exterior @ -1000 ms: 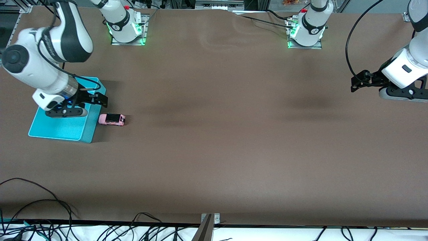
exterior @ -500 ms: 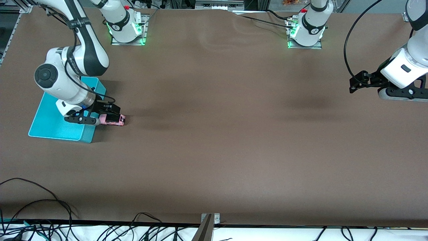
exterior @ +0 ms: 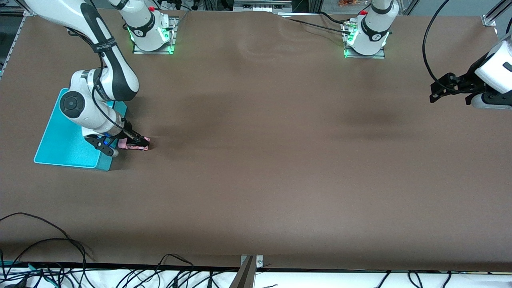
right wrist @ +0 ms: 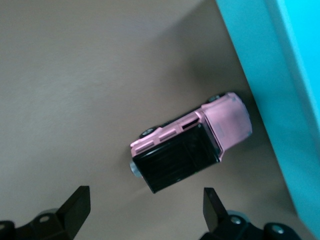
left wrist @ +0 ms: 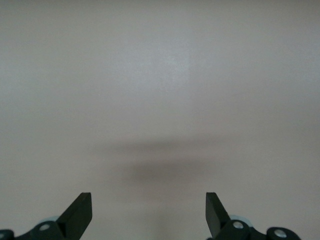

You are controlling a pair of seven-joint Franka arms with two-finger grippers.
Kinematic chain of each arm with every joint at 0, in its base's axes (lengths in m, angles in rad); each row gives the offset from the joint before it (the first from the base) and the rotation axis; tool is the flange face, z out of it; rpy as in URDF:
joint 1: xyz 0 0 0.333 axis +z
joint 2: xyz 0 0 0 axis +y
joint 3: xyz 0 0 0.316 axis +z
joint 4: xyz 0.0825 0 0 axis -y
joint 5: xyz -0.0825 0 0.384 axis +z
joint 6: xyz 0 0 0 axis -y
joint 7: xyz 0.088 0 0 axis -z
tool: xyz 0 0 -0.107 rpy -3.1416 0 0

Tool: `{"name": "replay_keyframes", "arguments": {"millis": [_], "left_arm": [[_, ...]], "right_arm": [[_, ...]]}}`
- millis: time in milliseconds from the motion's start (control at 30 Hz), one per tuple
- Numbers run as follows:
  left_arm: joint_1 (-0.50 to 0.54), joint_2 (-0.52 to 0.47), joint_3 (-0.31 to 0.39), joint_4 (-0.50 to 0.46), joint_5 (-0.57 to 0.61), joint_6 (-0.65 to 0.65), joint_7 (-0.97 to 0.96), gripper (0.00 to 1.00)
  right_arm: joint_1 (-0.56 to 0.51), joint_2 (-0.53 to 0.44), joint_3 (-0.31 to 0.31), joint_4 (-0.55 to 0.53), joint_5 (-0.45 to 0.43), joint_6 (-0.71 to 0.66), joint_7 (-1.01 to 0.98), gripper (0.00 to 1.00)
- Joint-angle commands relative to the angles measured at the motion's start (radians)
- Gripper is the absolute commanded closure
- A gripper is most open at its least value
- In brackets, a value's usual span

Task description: Wind and store pink jeep toy

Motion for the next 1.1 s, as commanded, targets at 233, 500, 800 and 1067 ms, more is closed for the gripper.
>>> {"name": "replay_keyframes", "arguments": {"millis": [233, 500, 800, 1067], "left_arm": [[-0.003, 0.014, -0.005, 0.039, -0.016, -0.036, 0.023, 0.0], [-0.006, 0.014, -0.006, 0.043, -0.015, -0.041, 0.02, 0.0], [-0.008, 0.016, -0.008, 0.043, -0.016, -0.05, 0.022, 0.0], [-0.006, 0.017, -0.005, 0.043, -0.015, -0.05, 0.023, 0.0]], "right_arm": [[0.004, -0.016, 0.001, -0.059, -0.005, 0.072, 0.35, 0.0], [0.004, -0.008, -0.008, -0.064, -0.005, 0.09, 0.464, 0.0], [0.004, 0.015, -0.07, -0.064, -0.017, 0.153, 0.619, 0.0], [0.004, 0.044, -0.077, -0.064, -0.02, 0.19, 0.654, 0.0]]}}
